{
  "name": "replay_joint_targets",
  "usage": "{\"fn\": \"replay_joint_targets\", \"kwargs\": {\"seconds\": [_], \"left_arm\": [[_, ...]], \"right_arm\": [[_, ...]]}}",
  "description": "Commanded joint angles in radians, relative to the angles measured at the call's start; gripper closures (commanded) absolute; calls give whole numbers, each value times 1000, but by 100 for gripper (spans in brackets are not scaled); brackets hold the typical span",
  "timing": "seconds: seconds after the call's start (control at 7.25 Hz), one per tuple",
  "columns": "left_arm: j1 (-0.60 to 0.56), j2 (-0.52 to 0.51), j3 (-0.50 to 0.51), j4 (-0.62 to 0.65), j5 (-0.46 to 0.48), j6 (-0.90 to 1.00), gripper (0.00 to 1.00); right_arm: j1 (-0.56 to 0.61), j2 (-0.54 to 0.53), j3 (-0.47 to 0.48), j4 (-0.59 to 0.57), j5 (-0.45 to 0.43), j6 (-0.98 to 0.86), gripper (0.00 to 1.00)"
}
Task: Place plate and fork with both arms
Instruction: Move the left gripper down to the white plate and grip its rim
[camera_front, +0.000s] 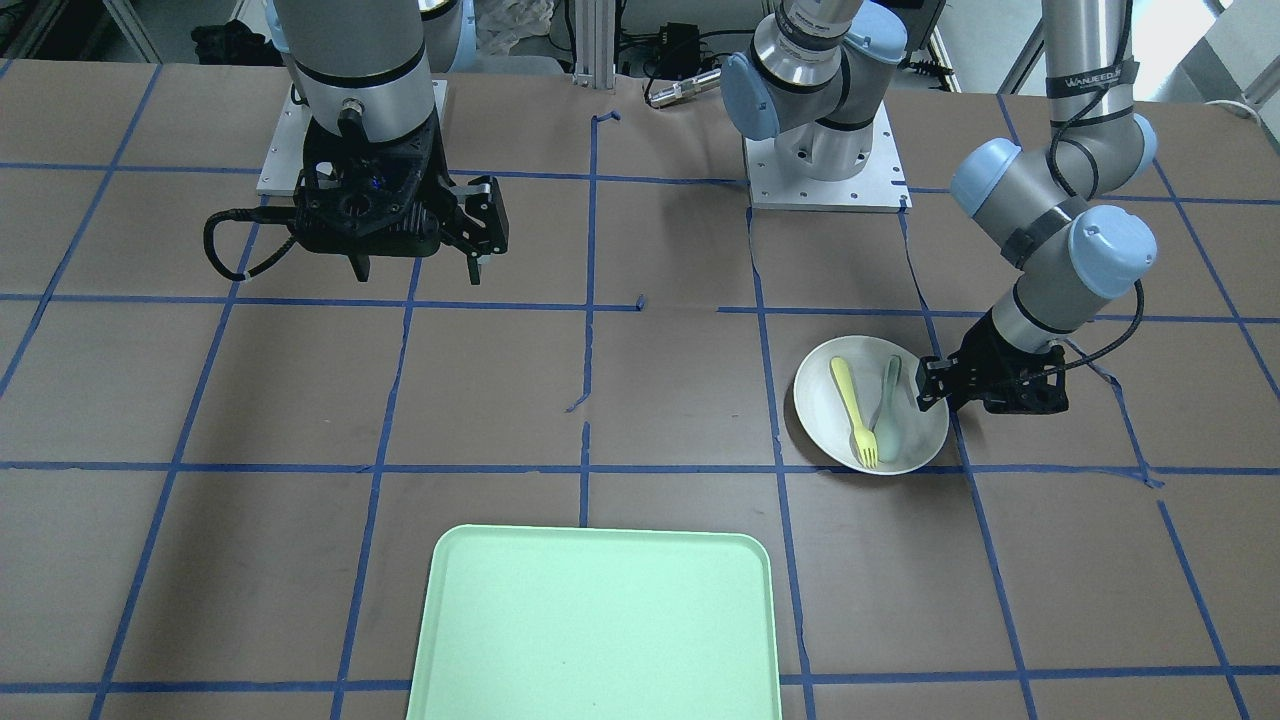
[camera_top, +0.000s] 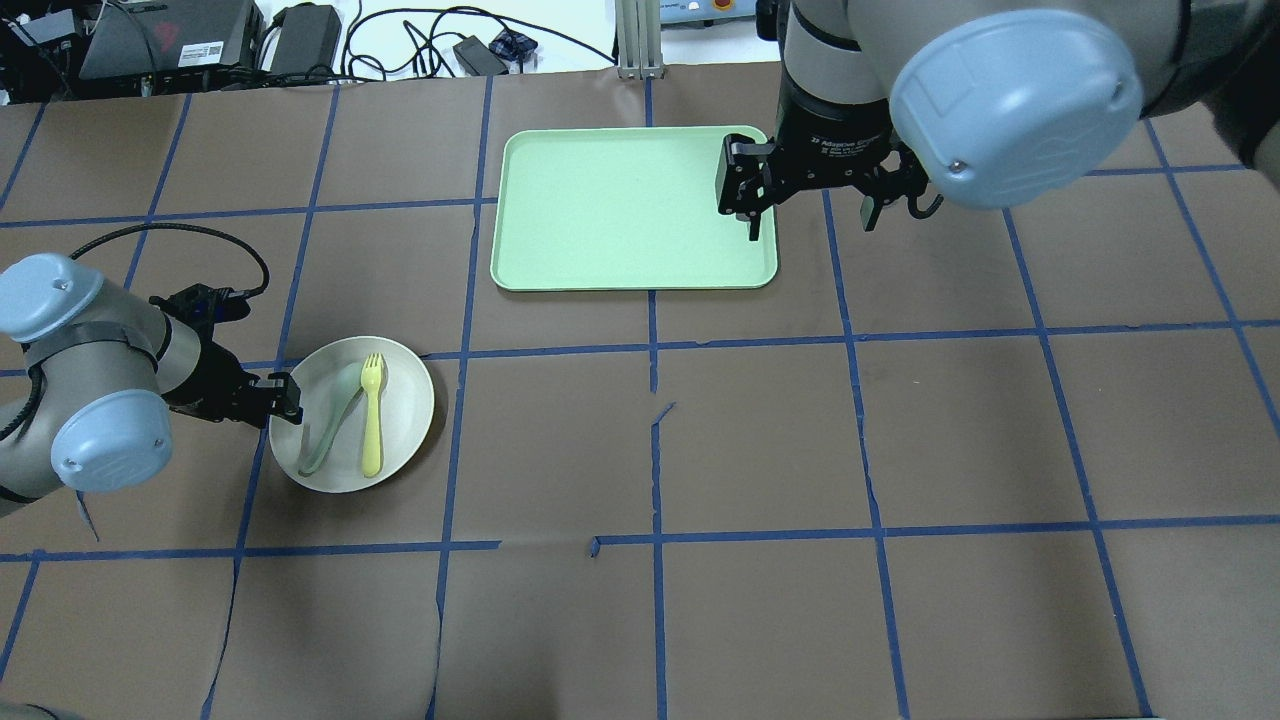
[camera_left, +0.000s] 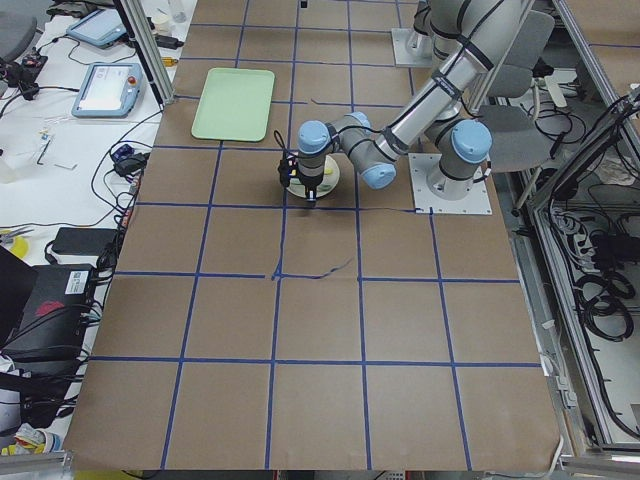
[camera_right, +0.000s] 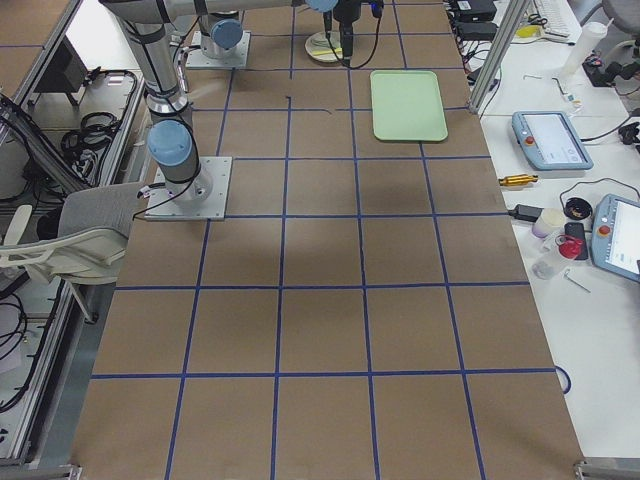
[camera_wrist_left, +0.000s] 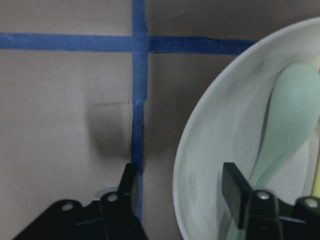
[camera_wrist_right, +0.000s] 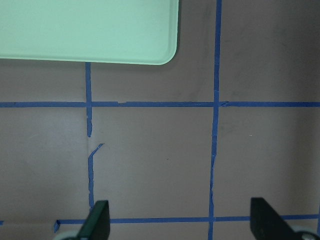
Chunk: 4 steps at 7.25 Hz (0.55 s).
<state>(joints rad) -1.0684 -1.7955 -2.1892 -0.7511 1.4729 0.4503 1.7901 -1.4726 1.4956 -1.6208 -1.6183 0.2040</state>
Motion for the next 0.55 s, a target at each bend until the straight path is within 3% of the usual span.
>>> {"fn": "replay_joint_targets", "kwargs": {"seconds": [0.0, 0.28, 0.41], "left_arm": [[-1, -4, 6, -1, 3, 4, 96], [-5, -8, 40, -43, -19, -4, 100], [-7, -10, 107, -139, -140, -15, 100]], "right_arm": [[0, 0, 0, 1, 0, 0, 0], [0, 0, 0, 1, 0, 0, 0], [0, 0, 0, 1, 0, 0, 0]]}}
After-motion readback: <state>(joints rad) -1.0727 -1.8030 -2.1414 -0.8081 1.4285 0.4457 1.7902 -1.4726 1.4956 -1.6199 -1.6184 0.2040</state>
